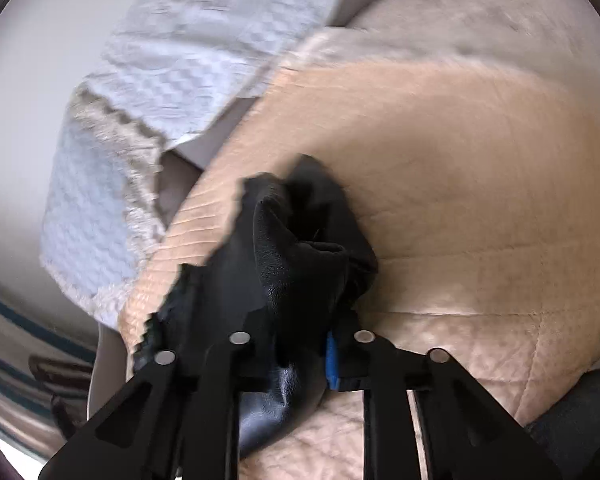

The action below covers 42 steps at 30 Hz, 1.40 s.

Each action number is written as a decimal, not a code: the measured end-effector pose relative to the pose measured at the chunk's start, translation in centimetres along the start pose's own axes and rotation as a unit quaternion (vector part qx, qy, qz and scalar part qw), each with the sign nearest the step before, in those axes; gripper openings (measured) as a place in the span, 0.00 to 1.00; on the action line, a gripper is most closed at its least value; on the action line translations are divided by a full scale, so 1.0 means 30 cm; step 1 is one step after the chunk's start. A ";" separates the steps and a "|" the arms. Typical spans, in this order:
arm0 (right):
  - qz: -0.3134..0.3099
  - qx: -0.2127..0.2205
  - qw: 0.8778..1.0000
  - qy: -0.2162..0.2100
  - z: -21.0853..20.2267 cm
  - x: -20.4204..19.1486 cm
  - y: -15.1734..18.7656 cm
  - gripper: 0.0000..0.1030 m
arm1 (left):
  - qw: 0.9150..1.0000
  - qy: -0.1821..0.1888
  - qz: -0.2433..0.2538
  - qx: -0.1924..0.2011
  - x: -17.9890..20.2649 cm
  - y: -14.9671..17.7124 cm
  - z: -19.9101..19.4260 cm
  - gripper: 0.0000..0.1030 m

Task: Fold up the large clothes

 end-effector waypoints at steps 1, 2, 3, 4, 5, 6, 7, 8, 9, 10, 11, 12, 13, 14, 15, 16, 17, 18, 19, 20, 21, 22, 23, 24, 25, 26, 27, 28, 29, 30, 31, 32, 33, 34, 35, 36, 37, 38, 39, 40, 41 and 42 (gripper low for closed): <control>-0.019 0.001 1.000 -0.006 -0.017 -0.048 -0.006 0.15 | 1.000 0.003 0.002 0.000 0.001 -0.003 0.002 0.24; -0.047 -0.001 0.999 -0.020 -0.036 -0.124 -0.011 0.15 | 1.000 0.005 0.003 -0.001 0.003 -0.004 0.003 0.24; -0.064 0.000 0.998 -0.029 -0.046 -0.170 -0.011 0.15 | 1.000 0.008 0.005 -0.003 0.001 -0.005 -0.001 0.24; -0.088 0.002 0.995 -0.037 -0.058 -0.233 -0.008 0.15 | 1.000 0.012 0.009 -0.005 0.003 -0.011 -0.005 0.24; -0.116 -0.003 0.992 -0.052 -0.067 -0.320 0.009 0.15 | 1.000 0.017 0.009 -0.006 0.002 -0.019 -0.014 0.24; -0.130 -0.006 0.990 -0.061 -0.066 -0.367 0.025 0.15 | 1.000 0.026 0.005 -0.005 0.000 -0.030 -0.032 0.24; -0.149 -0.012 0.986 -0.073 -0.068 -0.431 0.049 0.15 | 0.999 0.036 -0.002 -0.001 -0.007 -0.043 -0.058 0.24; -0.181 -0.020 0.980 -0.083 -0.068 -0.515 0.089 0.15 | 0.999 0.042 -0.007 0.011 -0.017 -0.055 -0.093 0.24; -0.196 -0.023 0.976 -0.089 -0.065 -0.558 0.114 0.15 | 0.999 0.041 -0.008 0.027 -0.032 -0.073 -0.136 0.24; -0.219 -0.034 0.970 -0.102 -0.058 -0.630 0.163 0.15 | 0.998 0.037 -0.007 0.041 -0.050 -0.087 -0.175 0.24; -0.237 -0.045 0.964 -0.113 -0.046 -0.680 0.213 0.15 | 0.998 0.033 -0.009 0.055 -0.074 -0.102 -0.218 0.24; -0.250 -0.052 0.960 -0.118 -0.034 -0.710 0.253 0.15 | 0.997 0.030 -0.013 0.066 -0.102 -0.112 -0.258 0.24; -0.274 -0.065 0.952 -0.122 -0.009 -0.761 0.321 0.15 | 0.997 0.026 -0.017 0.074 -0.133 -0.120 -0.289 0.24; -0.288 -0.077 0.946 -0.126 0.010 -0.782 0.373 0.15 | 0.996 0.020 -0.024 0.082 -0.169 -0.122 -0.322 0.24; -0.301 -0.099 0.939 -0.132 0.044 -0.807 0.445 0.15 | 0.996 0.014 -0.031 0.087 -0.206 -0.119 -0.349 0.24; -0.310 -0.119 0.933 -0.136 0.075 -0.819 0.511 0.15 | 0.995 0.008 -0.038 0.092 -0.244 -0.113 -0.374 0.24; -0.318 -0.133 0.929 -0.137 0.104 -0.825 0.566 0.15 | 0.995 0.002 -0.044 0.095 -0.273 -0.104 -0.393 0.24; -0.330 -0.150 0.922 -0.137 0.136 -0.829 0.623 0.15 | 0.994 -0.005 -0.050 0.097 -0.307 -0.091 -0.409 0.24; -0.344 -0.178 0.912 -0.134 0.180 -0.819 0.709 0.15 | 0.994 -0.012 -0.055 0.096 -0.336 -0.074 -0.421 0.24; -0.350 -0.197 0.907 -0.128 0.212 -0.800 0.770 0.15 | 0.994 -0.016 -0.061 0.093 -0.362 -0.054 -0.425 0.24; -0.359 -0.207 0.902 -0.123 0.228 -0.782 0.806 0.15 | 0.994 -0.018 -0.068 0.088 -0.385 -0.032 -0.426 0.24; -0.380 -0.218 0.891 -0.115 0.253 -0.758 0.859 0.15 | 0.994 -0.021 -0.075 0.082 -0.406 -0.011 -0.427 0.24; -0.383 -0.217 0.891 -0.112 0.262 -0.742 0.875 0.15 | 0.993 -0.023 -0.080 0.078 -0.415 -0.004 -0.421 0.24; -0.380 -0.213 0.893 -0.113 0.270 -0.743 0.869 0.15 | 0.993 -0.024 -0.084 0.075 -0.428 0.010 -0.421 0.24; -0.379 -0.207 0.894 -0.116 0.265 -0.744 0.860 0.15 | 0.993 -0.024 -0.089 0.073 -0.435 0.020 -0.420 0.24; -0.380 -0.205 0.894 -0.119 0.262 -0.746 0.856 0.18 | 0.993 -0.022 -0.092 0.073 -0.441 0.025 -0.422 0.24; -0.381 -0.206 0.893 -0.122 0.260 -0.749 0.853 0.21 | 0.993 -0.019 -0.095 0.073 -0.441 0.027 -0.425 0.24; -0.384 -0.208 0.891 -0.125 0.255 -0.752 0.851 0.25 | 0.992 -0.017 -0.097 0.074 -0.441 0.027 -0.427 0.24; -0.389 -0.210 0.887 -0.131 0.242 -0.762 0.851 0.29 | 0.992 -0.016 -0.099 0.076 -0.442 0.028 -0.434 0.24; -0.393 -0.209 0.884 -0.140 0.232 -0.783 0.855 0.37 | 0.992 -0.015 -0.099 0.078 -0.440 0.024 -0.441 0.24; -0.393 -0.208 0.883 -0.152 0.215 -0.798 0.854 0.41 | 0.992 -0.014 -0.097 0.081 -0.435 0.019 -0.449 0.24; -0.388 -0.208 0.882 -0.165 0.190 -0.812 0.852 0.48 | 0.992 -0.013 -0.096 0.085 -0.427 0.012 -0.459 0.24; -0.377 -0.210 0.882 -0.188 0.156 -0.829 0.837 0.50 | 0.991 -0.011 -0.095 0.088 -0.421 0.007 -0.470 0.24; -0.368 -0.206 0.883 -0.207 0.128 -0.840 0.819 0.50 | 0.991 -0.007 -0.094 0.091 -0.413 0.004 -0.482 0.24; -0.363 -0.196 0.885 -0.219 0.099 -0.843 0.801 0.50 | 0.991 -0.003 -0.092 0.092 -0.404 -0.004 -0.492 0.26; -0.360 -0.182 0.887 -0.225 0.077 -0.846 0.779 0.50 | 0.992 0.001 -0.089 0.093 -0.395 -0.009 -0.499 0.26; -0.358 -0.167 0.891 -0.224 0.058 -0.841 0.751 0.50 | 0.992 0.008 -0.084 0.094 -0.374 -0.018 -0.506 0.27; -0.351 -0.149 0.900 -0.213 0.048 -0.816 0.711 0.50 | 0.992 0.017 -0.080 0.094 -0.354 -0.027 -0.509 0.28; -0.344 -0.140 0.907 -0.199 0.052 -0.794 0.688 0.50 | 0.992 0.027 -0.075 0.094 -0.328 -0.038 -0.510 0.30; -0.339 -0.137 0.912 -0.188 0.062 -0.770 0.673 0.50 | 0.992 0.039 -0.070 0.094 -0.297 -0.049 -0.507 0.36; -0.333 -0.135 0.918 -0.169 0.081 -0.731 0.655 0.50 | 0.992 0.051 -0.062 0.094 -0.261 -0.060 -0.499 0.42; -0.325 -0.136 0.924 -0.150 0.102 -0.691 0.640 0.50 | 0.992 0.059 -0.053 0.093 -0.228 -0.069 -0.486 0.44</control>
Point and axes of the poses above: each gripper's, at about its wrist camera, not at the fingertips, and z roughly the way its jaws point, x to its right, y to its underside, the point moved 9 cm from there along z, roughly the way its jaws point, and after that the axes turned 2 degrees about x, right-handed, at the moved point
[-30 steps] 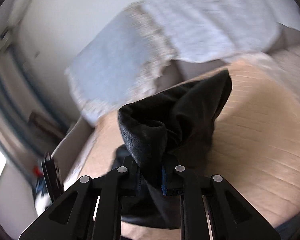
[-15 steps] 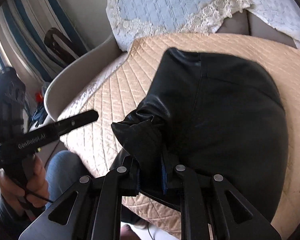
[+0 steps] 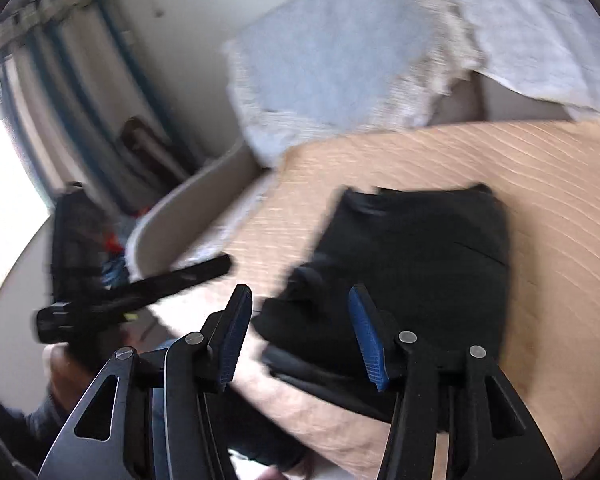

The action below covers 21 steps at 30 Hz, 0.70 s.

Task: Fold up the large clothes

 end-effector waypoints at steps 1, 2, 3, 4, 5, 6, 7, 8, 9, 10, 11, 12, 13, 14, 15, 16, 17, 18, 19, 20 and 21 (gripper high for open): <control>0.012 -0.004 1.000 0.013 0.007 0.037 0.010 0.50 | 1.000 0.007 0.011 -0.007 0.035 0.002 0.029 0.45; 0.019 -0.006 1.000 0.020 0.014 0.063 0.020 0.50 | 1.000 0.013 0.020 -0.017 0.062 0.009 0.058 0.45; 0.025 -0.007 0.999 0.024 0.022 0.082 0.026 0.50 | 0.999 0.021 0.032 -0.030 0.086 0.022 0.094 0.45; 0.029 -0.004 0.999 0.026 0.023 0.093 0.023 0.50 | 0.998 0.018 0.046 -0.041 0.094 0.041 0.133 0.42; 0.035 -0.007 0.999 0.026 0.037 0.104 0.030 0.49 | 0.997 -0.010 0.058 -0.054 0.076 0.069 0.177 0.20; 0.037 -0.010 0.999 0.027 0.048 0.113 0.031 0.48 | 0.995 -0.034 0.064 -0.070 0.047 0.101 0.214 0.15; 0.036 -0.017 0.999 0.031 0.072 0.120 0.042 0.47 | 0.994 -0.043 0.058 -0.079 0.017 0.127 0.237 0.14; 0.035 -0.023 0.999 0.031 0.092 0.128 0.046 0.47 | 0.995 -0.045 0.048 -0.077 -0.017 0.150 0.248 0.14; 0.033 -0.032 0.998 0.030 0.108 0.128 0.053 0.45 | 0.995 -0.045 0.037 -0.076 -0.045 0.167 0.250 0.14; 0.030 -0.045 0.998 0.029 0.141 0.129 0.074 0.44 | 0.996 -0.042 0.025 -0.072 -0.063 0.178 0.244 0.13; 0.025 -0.051 0.998 0.033 0.161 0.133 0.086 0.44 | 0.997 -0.040 0.019 -0.065 -0.074 0.180 0.233 0.13; 0.019 -0.052 0.998 0.039 0.173 0.136 0.096 0.44 | 0.997 -0.038 0.019 -0.063 -0.076 0.182 0.227 0.13; 0.013 -0.050 0.998 0.041 0.176 0.136 0.099 0.44 | 0.997 -0.038 0.018 -0.062 -0.076 0.185 0.226 0.13; 0.012 -0.050 0.998 0.040 0.175 0.134 0.096 0.44 | 0.997 -0.039 0.014 -0.064 -0.075 0.187 0.229 0.13; 0.012 -0.053 0.998 0.039 0.167 0.130 0.096 0.44 | 0.997 -0.038 0.012 -0.066 -0.071 0.185 0.229 0.13; 0.012 -0.063 0.997 0.039 0.154 0.133 0.095 0.44 | 0.997 -0.039 0.012 -0.070 -0.068 0.182 0.221 0.13; 0.014 -0.058 0.998 0.035 0.135 0.134 0.073 0.44 | 0.997 -0.040 0.011 -0.072 -0.063 0.177 0.206 0.13; 0.015 -0.049 0.998 0.034 0.120 0.137 0.052 0.44 | 0.996 -0.040 0.015 -0.072 -0.052 0.168 0.182 0.13; 0.013 -0.040 0.998 0.035 0.096 0.143 0.046 0.44 | 0.996 -0.042 0.027 -0.067 -0.034 0.148 0.155 0.13; 0.012 -0.026 0.999 0.040 0.077 0.155 0.011 0.44 | 0.996 -0.046 0.039 -0.059 -0.020 0.125 0.139 0.13; 0.013 -0.018 0.999 0.044 0.059 0.170 -0.007 0.44 | 0.996 -0.049 0.048 -0.049 -0.005 0.093 0.119 0.13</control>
Point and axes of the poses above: each gripper's, at about its wrist camera, not at the fingertips, and z roughly the way its jaws point, x to its right, y to its underside, the point moved 9 cm from there along z, roughly the way its jaws point, and after that the axes turned 2 degrees about x, right-handed, at the moved point
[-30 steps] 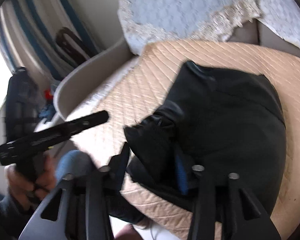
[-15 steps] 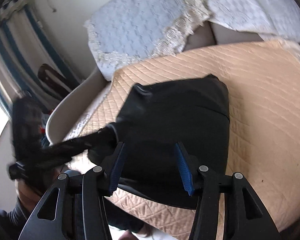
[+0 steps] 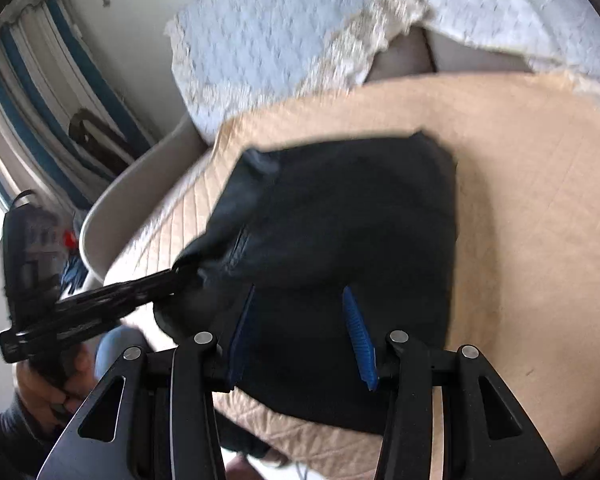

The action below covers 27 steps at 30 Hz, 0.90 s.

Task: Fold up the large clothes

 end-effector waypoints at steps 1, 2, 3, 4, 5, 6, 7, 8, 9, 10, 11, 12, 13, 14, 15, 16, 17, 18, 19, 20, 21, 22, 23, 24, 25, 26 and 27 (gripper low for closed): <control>0.004 0.007 1.000 0.004 -0.001 0.017 -0.026 0.44 | 1.000 -0.003 0.006 0.010 0.013 -0.035 -0.019 0.13; 0.007 0.011 1.000 0.011 0.005 0.037 -0.047 0.44 | 1.000 -0.004 0.010 0.020 0.029 -0.079 -0.029 0.13; 0.009 0.011 1.000 0.018 0.013 0.050 -0.058 0.44 | 1.000 -0.003 0.012 0.029 0.050 -0.128 -0.029 0.13; 0.014 0.014 0.999 0.029 0.027 0.078 -0.080 0.43 | 0.999 -0.001 0.014 0.038 0.074 -0.176 -0.020 0.13; 0.020 0.016 0.999 0.034 0.038 0.098 -0.096 0.42 | 0.999 0.002 0.016 0.043 0.094 -0.217 0.000 0.13; 0.023 0.017 0.999 0.038 0.043 0.110 -0.103 0.41 | 0.999 0.004 0.021 0.045 0.121 -0.254 0.034 0.13; 0.027 0.018 0.998 0.045 0.054 0.127 -0.117 0.39 | 0.999 0.007 0.027 0.045 0.141 -0.279 0.074 0.13; 0.029 0.018 0.998 0.053 0.071 0.143 -0.132 0.39 | 0.999 0.005 0.033 0.042 0.153 -0.297 0.129 0.13; 0.031 0.016 0.998 0.055 0.087 0.154 -0.141 0.37 | 0.999 -0.006 0.039 0.034 0.147 -0.301 0.183 0.13; 0.031 0.014 0.998 0.056 0.104 0.160 -0.151 0.37 | 0.998 -0.022 0.047 0.024 0.135 -0.294 0.237 0.13; 0.030 0.009 0.998 0.059 0.130 0.162 -0.159 0.36 | 0.998 -0.038 0.049 0.012 0.105 -0.279 0.288 0.13; 0.026 0.005 0.998 0.060 0.154 0.163 -0.167 0.36 | 0.998 -0.051 0.036 -0.004 0.056 -0.253 0.335 0.13; 0.024 0.002 0.998 0.061 0.166 0.165 -0.166 0.36 | 0.998 -0.056 0.024 -0.015 0.013 -0.227 0.366 0.09; 0.018 -0.005 0.998 0.060 0.204 0.161 -0.171 0.36 | 0.998 -0.060 0.016 -0.018 -0.030 -0.196 0.388 0.05; 0.013 -0.008 0.998 0.060 0.223 0.157 -0.169 0.36 | 0.998 -0.060 0.006 -0.016 -0.063 -0.172 0.397 0.04; 0.007 -0.013 0.998 0.062 0.249 0.155 -0.168 0.36 | 0.998 -0.053 -0.010 -0.013 -0.086 -0.153 0.400 0.03; 0.000 -0.020 0.998 0.067 0.282 0.153 -0.165 0.36 | 0.999 -0.050 -0.017 -0.008 -0.094 -0.147 0.394 0.03; -0.003 -0.025 0.997 0.071 0.301 0.157 -0.159 0.36 | 0.998 -0.053 -0.015 -0.003 -0.093 -0.145 0.392 0.03; -0.004 -0.032 0.997 0.077 0.325 0.159 -0.152 0.36 | 0.998 -0.059 -0.009 0.002 -0.089 -0.144 0.394 0.03; -0.004 -0.035 0.996 0.078 0.334 0.160 -0.148 0.36 | 0.998 -0.064 -0.002 0.007 -0.090 -0.138 0.398 0.03; -0.005 -0.037 0.996 0.080 0.343 0.163 -0.141 0.36 | 0.998 -0.065 -0.004 0.010 -0.094 -0.128 0.404 0.03; -0.006 -0.040 0.996 0.084 0.347 0.165 -0.135 0.36 | 0.998 -0.061 -0.012 0.012 -0.104 -0.121 0.411 0.03; -0.010 -0.044 0.995 0.089 0.355 0.167 -0.126 0.36 | 0.998 -0.056 -0.018 0.014 -0.109 -0.122 0.418 0.03; -0.013 -0.048 0.995 0.092 0.364 0.169 -0.122 0.36 | 0.998 -0.051 -0.023 0.014 -0.112 -0.124 0.425 0.03; -0.017 -0.051 0.994 0.094 0.370 0.170 -0.119 0.36 | 0.998 -0.048 -0.026 0.013 -0.117 -0.128 0.429 0.03; -0.015 -0.054 0.994 0.092 0.372 0.174 -0.118 0.36 | 0.998 -0.045 -0.028 0.012 -0.120 -0.130 0.430 0.03; -0.013 -0.055 0.994 0.089 0.376 0.175 -0.123 0.36 | 0.999 -0.044 -0.029 0.011 -0.121 -0.133 0.436 0.03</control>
Point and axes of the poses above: each gripper's, at about its wrist camera, not at the fingertips, and z roughly the way its jaws point, x to its right, y to its underside, the point moved 9 cm from there along z, roughly the way its jaws point, and after that the axes turned 2 degrees about x, right-handed, at the moved point
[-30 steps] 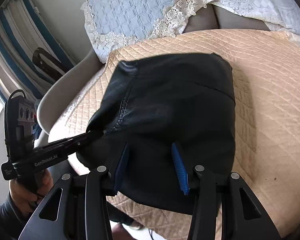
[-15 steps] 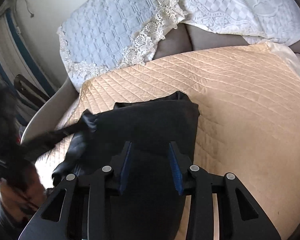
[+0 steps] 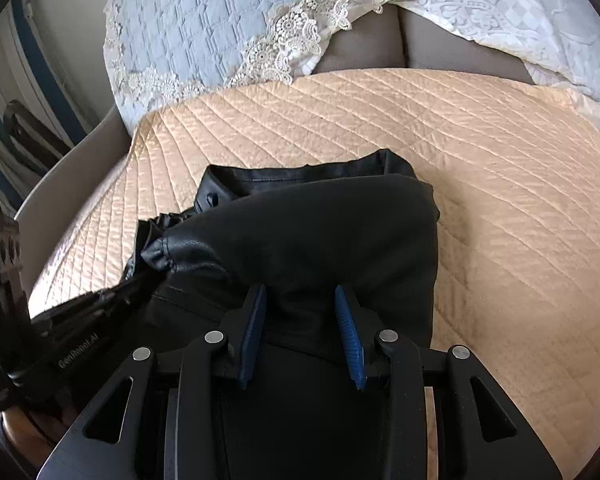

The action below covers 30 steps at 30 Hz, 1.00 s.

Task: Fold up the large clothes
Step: 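Press the folded jacket bundle down with both tools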

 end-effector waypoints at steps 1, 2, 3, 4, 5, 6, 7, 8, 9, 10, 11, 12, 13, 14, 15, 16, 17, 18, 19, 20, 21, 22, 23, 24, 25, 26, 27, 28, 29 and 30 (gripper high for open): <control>-0.002 0.001 1.000 -0.002 -0.006 0.000 -0.003 0.36 | 1.000 0.000 0.000 -0.002 0.001 -0.004 0.003 0.03; -0.006 0.003 1.000 -0.001 -0.025 0.000 -0.003 0.36 | 1.000 -0.003 0.003 -0.004 0.005 -0.009 0.001 0.03; -0.007 0.005 1.000 0.000 -0.046 -0.003 -0.001 0.36 | 1.000 -0.006 0.009 -0.005 0.012 -0.014 -0.007 0.03; -0.005 0.011 1.000 -0.003 -0.075 -0.010 0.002 0.36 | 1.000 -0.009 0.015 -0.006 0.021 -0.018 -0.018 0.03; -0.004 0.016 1.000 -0.011 -0.101 -0.018 0.005 0.36 | 1.000 -0.012 0.021 -0.009 0.026 -0.018 -0.031 0.03; -0.007 0.023 1.000 -0.019 -0.140 -0.031 0.015 0.36 | 0.999 -0.014 0.027 -0.010 0.032 -0.018 -0.048 0.03; -0.015 0.029 0.999 -0.020 -0.170 -0.043 0.026 0.36 | 0.999 -0.015 0.030 -0.009 0.035 -0.016 -0.066 0.03; -0.022 0.034 0.999 -0.022 -0.197 -0.055 0.039 0.36 | 0.999 -0.016 0.030 -0.010 0.037 -0.011 -0.086 0.03; -0.027 0.036 0.999 -0.025 -0.218 -0.067 0.053 0.36 | 0.999 -0.018 0.030 -0.012 0.037 -0.004 -0.104 0.03; -0.030 0.035 0.999 -0.028 -0.233 -0.077 0.067 0.36 | 0.999 -0.023 0.031 -0.013 0.039 0.005 -0.126 0.03; -0.032 0.033 0.999 -0.029 -0.241 -0.084 0.080 0.36 | 0.999 -0.022 0.032 -0.010 0.042 0.010 -0.144 0.03; -0.035 0.031 0.998 -0.029 -0.242 -0.088 0.090 0.36 | 0.999 -0.022 0.033 -0.009 0.044 0.017 -0.159 0.03; -0.040 0.026 0.999 -0.027 -0.235 -0.093 0.102 0.36 | 0.999 -0.028 0.036 -0.011 0.046 0.026 -0.168 0.03; -0.043 0.018 0.999 -0.025 -0.220 -0.097 0.115 0.36 | 0.998 -0.037 0.040 -0.014 0.043 0.037 -0.172 0.03; -0.044 0.013 0.999 -0.024 -0.208 -0.098 0.123 0.36 | 0.998 -0.041 0.041 -0.016 0.041 0.046 -0.172 0.03; -0.043 0.009 0.999 -0.022 -0.194 -0.098 0.134 0.36 | 0.998 -0.045 0.043 -0.019 0.038 0.057 -0.167 0.03; -0.045 0.008 0.999 -0.019 -0.183 -0.103 0.141 0.37 | 0.998 -0.049 0.044 -0.022 0.034 0.064 -0.160 0.03; -0.052 0.009 0.999 -0.013 -0.178 -0.110 0.144 0.38 | 0.997 -0.052 0.044 -0.024 0.031 0.068 -0.156 0.03; -0.056 0.010 0.998 -0.009 -0.175 -0.113 0.143 0.38 | 0.997 -0.052 0.044 -0.024 0.029 0.069 -0.154 0.04; -0.060 0.009 0.998 -0.004 -0.169 -0.117 0.143 0.38 | 0.997 -0.052 0.045 -0.024 0.027 0.071 -0.153 0.04; -0.060 0.008 0.998 -0.004 -0.166 -0.116 0.143 0.38 | 0.997 -0.053 0.046 -0.026 0.026 0.073 -0.151 0.04; -0.060 0.006 0.998 -0.004 -0.159 -0.113 0.141 0.38 | 0.997 -0.053 0.046 -0.027 0.023 0.075 -0.147 0.04; -0.059 0.005 0.998 -0.004 -0.154 -0.111 0.140 0.38 | 0.997 -0.052 0.044 -0.029 0.022 0.077 -0.144 0.04; -0.060 0.005 0.998 -0.004 -0.151 -0.110 0.141 0.38 | 0.997 -0.051 0.044 -0.030 0.020 0.078 -0.140 0.04; -0.061 0.005 0.998 -0.003 -0.148 -0.111 0.143 0.38 | 0.997 -0.052 0.046 -0.031 0.020 0.078 -0.138 0.04; -0.063 0.005 0.998 -0.001 -0.151 -0.109 0.149 0.38 | 0.997 -0.051 0.046 -0.031 0.020 0.079 -0.137 0.04; -0.065 0.005 0.998 0.000 -0.148 -0.109 0.150 0.38 | 0.997 -0.051 0.047 -0.031 0.020 0.079 -0.135 0.04; -0.065 0.005 0.998 0.001 -0.146 -0.108 0.150 0.38 | 0.997 -0.051 0.047 -0.032 0.019 0.080 -0.133 0.04; -0.066 0.005 0.998 0.001 -0.142 -0.107 0.150 0.38 | 0.997 -0.050 0.046 -0.032 0.018 0.081 -0.132 0.04; -0.066 0.006 0.998 0.001 -0.142 -0.108 0.154 0.38 | 0.997 -0.049 0.045 -0.032 0.016 0.082 -0.131 0.04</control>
Point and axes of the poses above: each gripper's, at about its wrist camera, not at the fingertips, and z roughly the way its jaws point, x to its right, y to its underside, the point moved 9 cm from there along z, roughly the way its jaws point, and after that the axes turned 2 degrees about x, right-handed, at the moved point
